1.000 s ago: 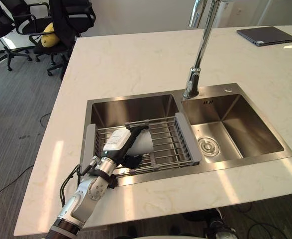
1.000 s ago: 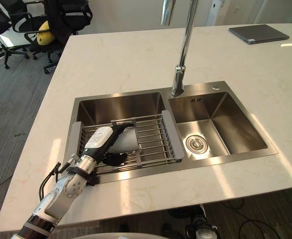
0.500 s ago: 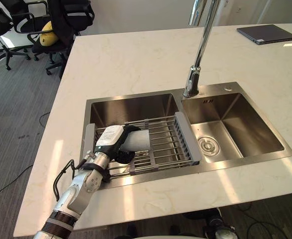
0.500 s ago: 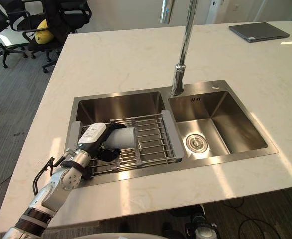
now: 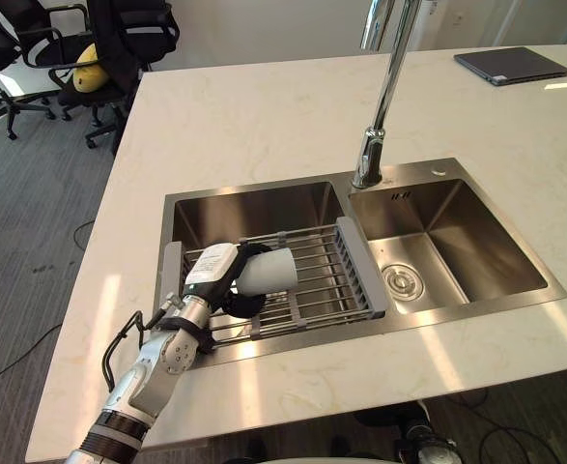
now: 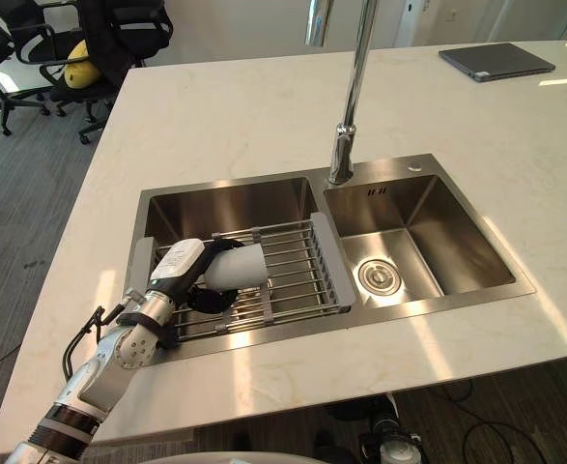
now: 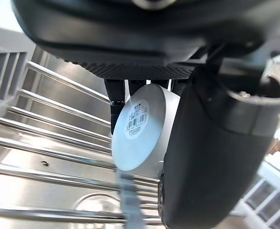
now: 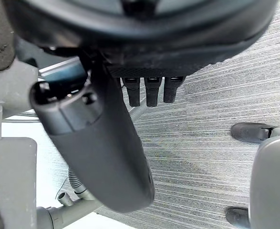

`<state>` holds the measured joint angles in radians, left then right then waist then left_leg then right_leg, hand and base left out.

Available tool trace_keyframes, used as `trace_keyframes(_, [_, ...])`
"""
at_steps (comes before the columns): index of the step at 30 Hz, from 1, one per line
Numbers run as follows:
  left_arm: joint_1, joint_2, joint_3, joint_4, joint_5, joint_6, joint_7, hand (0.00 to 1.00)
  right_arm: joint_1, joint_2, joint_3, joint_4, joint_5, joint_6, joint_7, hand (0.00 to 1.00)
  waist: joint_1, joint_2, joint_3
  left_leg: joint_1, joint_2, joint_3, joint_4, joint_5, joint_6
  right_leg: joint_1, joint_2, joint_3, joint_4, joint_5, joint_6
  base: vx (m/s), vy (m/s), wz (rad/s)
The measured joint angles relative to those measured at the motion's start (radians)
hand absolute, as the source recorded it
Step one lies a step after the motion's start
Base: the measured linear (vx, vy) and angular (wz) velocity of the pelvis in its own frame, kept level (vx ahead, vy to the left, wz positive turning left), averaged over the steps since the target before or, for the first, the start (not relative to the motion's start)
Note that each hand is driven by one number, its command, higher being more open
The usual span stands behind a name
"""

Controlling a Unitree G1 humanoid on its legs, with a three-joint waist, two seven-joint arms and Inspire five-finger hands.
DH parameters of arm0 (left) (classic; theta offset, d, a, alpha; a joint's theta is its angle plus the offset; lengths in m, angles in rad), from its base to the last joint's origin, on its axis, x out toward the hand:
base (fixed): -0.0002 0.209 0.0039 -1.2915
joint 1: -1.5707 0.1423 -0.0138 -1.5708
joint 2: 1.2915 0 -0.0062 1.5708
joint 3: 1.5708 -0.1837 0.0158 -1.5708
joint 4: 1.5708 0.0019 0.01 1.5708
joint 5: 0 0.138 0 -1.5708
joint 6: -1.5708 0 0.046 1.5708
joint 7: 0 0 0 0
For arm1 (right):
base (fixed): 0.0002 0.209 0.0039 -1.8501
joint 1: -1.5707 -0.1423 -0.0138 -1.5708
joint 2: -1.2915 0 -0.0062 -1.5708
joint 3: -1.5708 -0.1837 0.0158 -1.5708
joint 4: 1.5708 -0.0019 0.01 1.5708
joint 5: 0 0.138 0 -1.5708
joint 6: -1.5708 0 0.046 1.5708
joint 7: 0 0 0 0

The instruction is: Walk over to the sink, pick up the cup, carry it to the dishwasher, place the cup inside the dishwasher, then close the dishwasher door

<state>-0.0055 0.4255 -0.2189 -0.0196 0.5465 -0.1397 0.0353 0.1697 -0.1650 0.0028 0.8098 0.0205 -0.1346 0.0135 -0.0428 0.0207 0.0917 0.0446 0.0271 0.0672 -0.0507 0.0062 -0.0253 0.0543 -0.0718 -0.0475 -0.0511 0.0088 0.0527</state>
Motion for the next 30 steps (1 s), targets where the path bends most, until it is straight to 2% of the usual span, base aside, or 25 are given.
trace_keyframes(3, [0.042, -0.048, 0.000, -0.067, -0.062, -0.003, 0.009, 0.30, 0.000, 0.009, -0.019, 0.000, 0.009, 0.004, 0.000, 0.90, 0.003, 0.000, 0.000, 0.004, 0.000, 0.000, 0.002, 0.000, 0.000, 0.005, 0.000, 0.000, 0.001, 0.000, 0.000, 0.00, 0.000, 0.00])
trace_keyframes(6, [0.082, -0.135, 0.012, -0.139, -0.195, -0.006, 0.016, 0.30, 0.000, 0.018, -0.043, 0.003, 0.022, 0.007, -0.008, 0.90, 0.006, 0.004, -0.002, 0.004, 0.001, 0.005, 0.014, -0.008, 0.002, 0.007, -0.001, 0.012, 0.005, -0.001, 0.000, 0.00, 0.000, -0.05])
trace_keyframes(11, [0.102, -0.211, 0.017, -0.243, -0.376, -0.023, 0.077, 0.30, 0.020, 0.024, -0.060, 0.005, 0.030, 0.012, -0.018, 0.90, 0.014, 0.013, -0.008, 0.003, 0.005, 0.016, 0.031, -0.020, 0.001, 0.007, 0.002, 0.023, 0.016, -0.004, 0.000, -0.01, -0.005, -0.06])
trace_keyframes(16, [0.140, -0.254, 0.021, -0.312, -0.522, -0.049, 0.094, 0.30, 0.036, 0.035, -0.076, 0.005, 0.036, 0.013, -0.025, 0.90, 0.024, 0.012, -0.008, 0.002, 0.007, 0.027, 0.053, -0.035, 0.001, 0.006, 0.003, 0.035, 0.025, -0.008, 0.001, -0.01, 0.000, -0.06])
trace_keyframes(25, [0.189, -0.297, 0.027, -0.341, -0.786, -0.055, 0.091, 0.30, 0.035, 0.048, -0.076, 0.003, 0.038, 0.013, -0.039, 0.90, 0.030, 0.009, -0.011, -0.028, 0.011, 0.039, 0.128, -0.080, 0.005, -0.003, 0.002, 0.050, 0.041, -0.015, 0.004, -0.01, 0.008, -0.05])
trace_keyframes(30, [0.194, -0.311, 0.021, -0.385, -0.822, -0.058, 0.092, 0.30, 0.012, 0.051, -0.076, 0.001, 0.038, 0.013, -0.048, 0.90, 0.046, 0.004, -0.004, -0.121, 0.030, 0.070, 0.264, -0.142, 0.011, -0.096, 0.010, 0.092, 0.139, -0.033, 0.014, -0.04, 0.029, -0.22])
